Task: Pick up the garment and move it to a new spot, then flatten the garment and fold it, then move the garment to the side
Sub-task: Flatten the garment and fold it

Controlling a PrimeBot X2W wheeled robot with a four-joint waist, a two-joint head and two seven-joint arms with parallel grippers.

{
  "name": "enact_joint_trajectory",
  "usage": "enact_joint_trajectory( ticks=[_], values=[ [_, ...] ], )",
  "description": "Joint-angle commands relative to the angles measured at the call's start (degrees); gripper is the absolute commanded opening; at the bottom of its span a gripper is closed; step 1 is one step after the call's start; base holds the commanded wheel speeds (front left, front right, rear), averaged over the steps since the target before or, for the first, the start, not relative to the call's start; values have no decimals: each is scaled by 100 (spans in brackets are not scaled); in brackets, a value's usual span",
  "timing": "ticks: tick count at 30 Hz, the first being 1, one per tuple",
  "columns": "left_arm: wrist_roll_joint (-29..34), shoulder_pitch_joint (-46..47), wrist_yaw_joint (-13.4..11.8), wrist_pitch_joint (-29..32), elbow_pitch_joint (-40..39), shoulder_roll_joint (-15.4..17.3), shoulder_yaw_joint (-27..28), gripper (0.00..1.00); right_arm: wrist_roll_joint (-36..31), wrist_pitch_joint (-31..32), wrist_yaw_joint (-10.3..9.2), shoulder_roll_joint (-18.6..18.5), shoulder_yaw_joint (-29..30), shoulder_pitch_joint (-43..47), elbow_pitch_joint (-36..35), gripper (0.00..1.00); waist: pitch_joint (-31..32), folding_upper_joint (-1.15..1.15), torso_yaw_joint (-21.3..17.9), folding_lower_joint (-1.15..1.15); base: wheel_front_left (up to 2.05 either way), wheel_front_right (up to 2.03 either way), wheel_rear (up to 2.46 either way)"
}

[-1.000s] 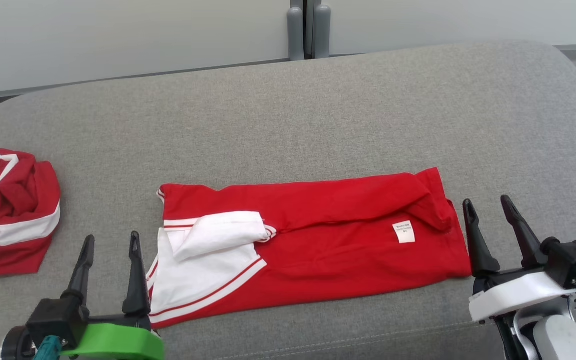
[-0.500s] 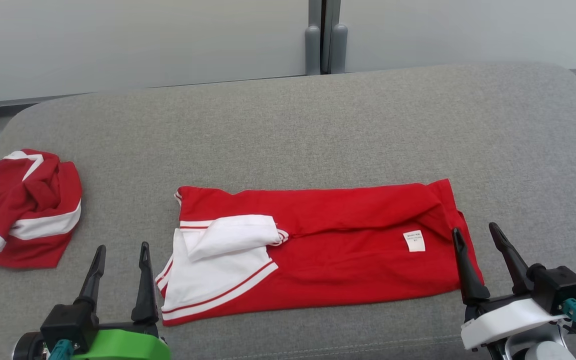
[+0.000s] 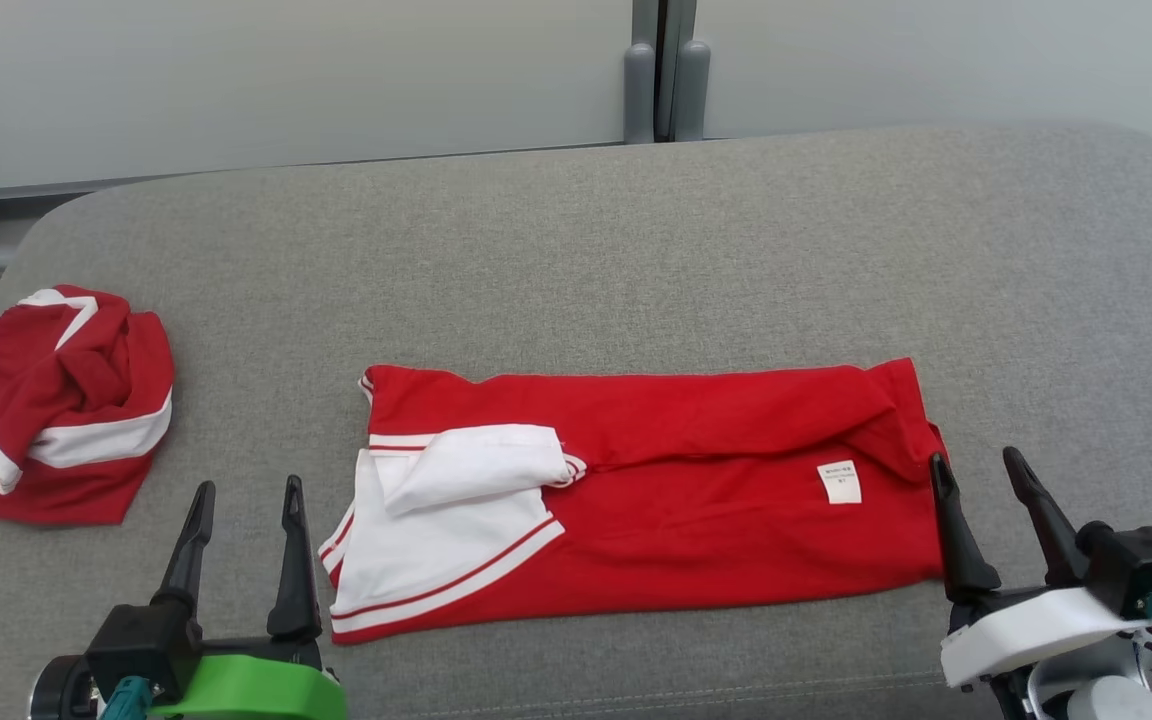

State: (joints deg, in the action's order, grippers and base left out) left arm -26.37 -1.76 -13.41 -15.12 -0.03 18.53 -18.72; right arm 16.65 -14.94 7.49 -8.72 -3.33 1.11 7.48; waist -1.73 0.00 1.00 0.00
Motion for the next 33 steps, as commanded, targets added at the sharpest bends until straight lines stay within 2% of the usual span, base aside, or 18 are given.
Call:
enact_joint_trajectory(
  ticks=[1, 9, 17, 25, 33],
  values=[
    [51, -11, 34, -3, -8, -31, 18, 100, 27, 50, 0, -67, 49, -116, 61, 100, -16, 0, 7, 0, 0, 0, 0],
    [169, 265, 195, -3, 56, -140, -41, 100, 339, 321, 0, -462, 251, -886, 1033, 100, -321, 0, 87, 0, 0, 0, 0],
    [290, 602, 420, -3, 166, -317, -51, 100, 589, 328, 0, -801, -187, -1795, 2387, 100, -735, 0, 254, 0, 0, 0, 0],
    [415, 764, 588, -3, 300, -515, 24, 100, 946, 230, -1, -840, -762, -2318, 3442, 100, -942, 0, 363, 0, 0, 0, 0],
    [519, 780, 729, -3, 380, -644, 153, 100, 1436, 373, -3, -815, -1188, -2431, 4073, 100, -1034, 0, 338, 0, 0, 0, 0]
  ],
)
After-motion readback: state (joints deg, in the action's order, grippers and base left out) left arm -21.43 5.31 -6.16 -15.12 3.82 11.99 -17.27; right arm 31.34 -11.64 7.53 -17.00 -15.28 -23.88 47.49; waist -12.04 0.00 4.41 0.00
